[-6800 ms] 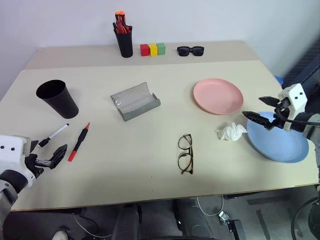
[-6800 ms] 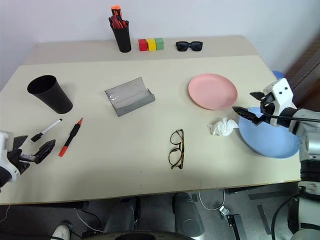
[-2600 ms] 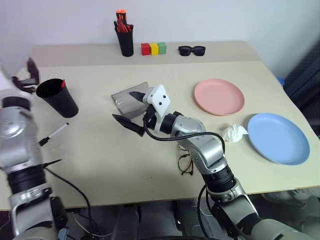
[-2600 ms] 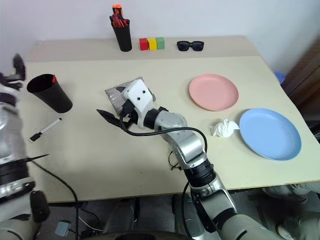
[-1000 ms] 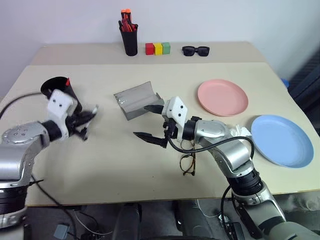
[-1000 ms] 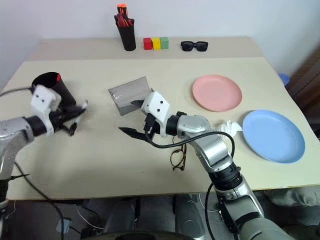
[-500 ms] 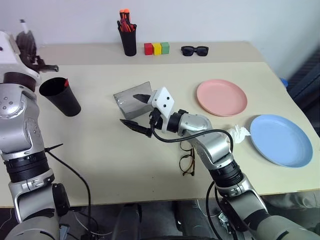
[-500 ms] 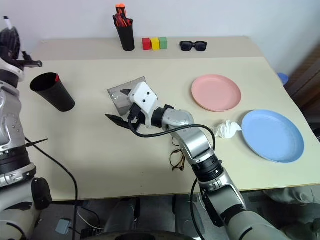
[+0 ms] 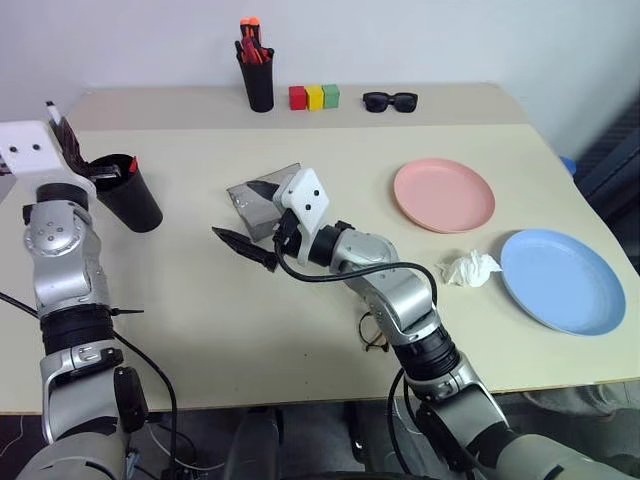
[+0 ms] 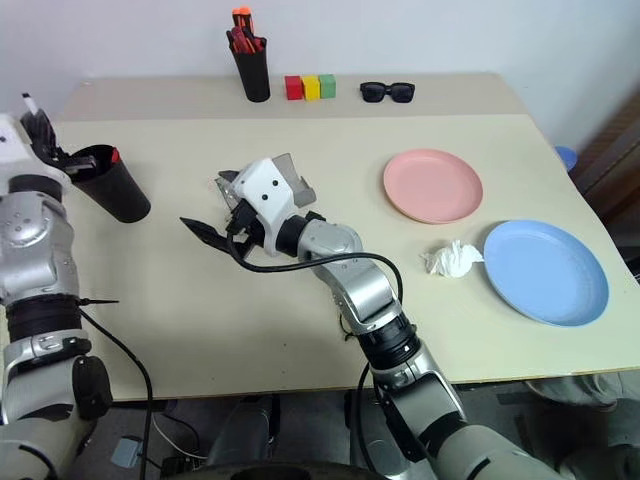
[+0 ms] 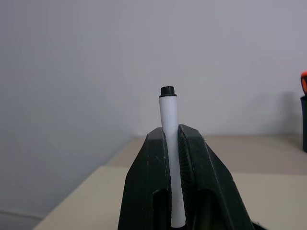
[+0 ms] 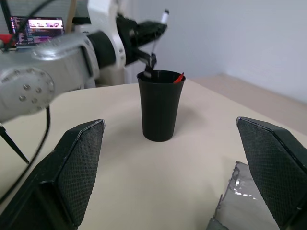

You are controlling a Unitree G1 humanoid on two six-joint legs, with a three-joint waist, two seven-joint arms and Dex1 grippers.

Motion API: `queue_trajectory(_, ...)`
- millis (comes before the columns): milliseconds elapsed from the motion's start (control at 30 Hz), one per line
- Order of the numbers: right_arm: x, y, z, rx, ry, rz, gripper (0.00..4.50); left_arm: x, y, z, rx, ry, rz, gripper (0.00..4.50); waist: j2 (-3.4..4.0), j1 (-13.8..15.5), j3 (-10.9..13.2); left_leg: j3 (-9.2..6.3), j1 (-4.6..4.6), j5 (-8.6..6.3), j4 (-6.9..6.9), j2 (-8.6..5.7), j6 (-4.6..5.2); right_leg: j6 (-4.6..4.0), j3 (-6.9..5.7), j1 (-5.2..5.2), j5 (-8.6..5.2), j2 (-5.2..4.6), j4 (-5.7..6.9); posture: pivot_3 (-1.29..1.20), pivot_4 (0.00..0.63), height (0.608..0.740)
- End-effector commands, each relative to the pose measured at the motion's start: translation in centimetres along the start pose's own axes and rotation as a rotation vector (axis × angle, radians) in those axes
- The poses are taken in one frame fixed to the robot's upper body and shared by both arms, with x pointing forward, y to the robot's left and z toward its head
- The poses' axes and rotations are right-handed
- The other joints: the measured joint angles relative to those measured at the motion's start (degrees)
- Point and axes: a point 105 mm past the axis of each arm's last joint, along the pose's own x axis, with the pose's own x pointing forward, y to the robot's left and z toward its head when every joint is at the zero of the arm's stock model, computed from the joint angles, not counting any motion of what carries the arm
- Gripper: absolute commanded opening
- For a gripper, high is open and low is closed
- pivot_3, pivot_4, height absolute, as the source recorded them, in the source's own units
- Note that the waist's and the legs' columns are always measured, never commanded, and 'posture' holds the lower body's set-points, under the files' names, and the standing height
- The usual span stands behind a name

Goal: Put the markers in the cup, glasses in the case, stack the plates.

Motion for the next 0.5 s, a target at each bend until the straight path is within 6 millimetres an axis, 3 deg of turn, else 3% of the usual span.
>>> queue_trajectory(33,0.26,0.42,1.28,-0.022,-0.049,0.015,4.50,0.09,0.11,1.18,-0.005,-0.061,0.006,0.01,0.00,0.00,0.00,0.00,0.00,0.00,0.00,0.00,0.00,0.00,0.00,0.00,0.00,0.00,0.00,0.00,0.150,0.740)
queue_trajectory(67,0.26,0.39,1.29,-0.023,-0.049,0.015,4.50,0.04,0.10,1.08,-0.011,-0.059,0.005,0.01,0.00,0.00,0.00,0.00,0.00,0.00,0.00,0.00,0.00,0.00,0.00,0.00,0.00,0.00,0.00,0.00,0.150,0.740)
queue_trajectory(167,0.24,0.42,1.27,-0.023,-0.048,0.016,4.50,-0.06,0.16,0.92,-0.012,-0.055,0.010,1.16,0.00,0.00,0.00,-0.01,0.00,0.00,0.00,0.00,0.00,0.00,-0.01,0.00,0.00,0.00,0.00,0.00,0.150,0.740)
queue_trajectory(367,0.30,0.63,1.25,-0.019,-0.048,0.028,4.50,-0.14,0.17,0.84,-0.010,-0.053,0.015,4.13,0.00,0.00,0.00,-0.01,0.00,0.00,0.00,0.00,0.00,0.00,-0.01,0.00,0.00,0.00,0.01,0.00,0.150,0.740)
queue_trajectory(500,0.30,0.59,1.25,-0.018,-0.047,0.027,4.50,-0.22,-0.06,1.41,-0.035,-0.073,0.014,4.13,0.00,0.01,0.00,-0.01,0.00,0.00,0.00,0.00,0.00,0.00,-0.01,0.00,0.00,0.00,0.01,0.00,0.150,0.740)
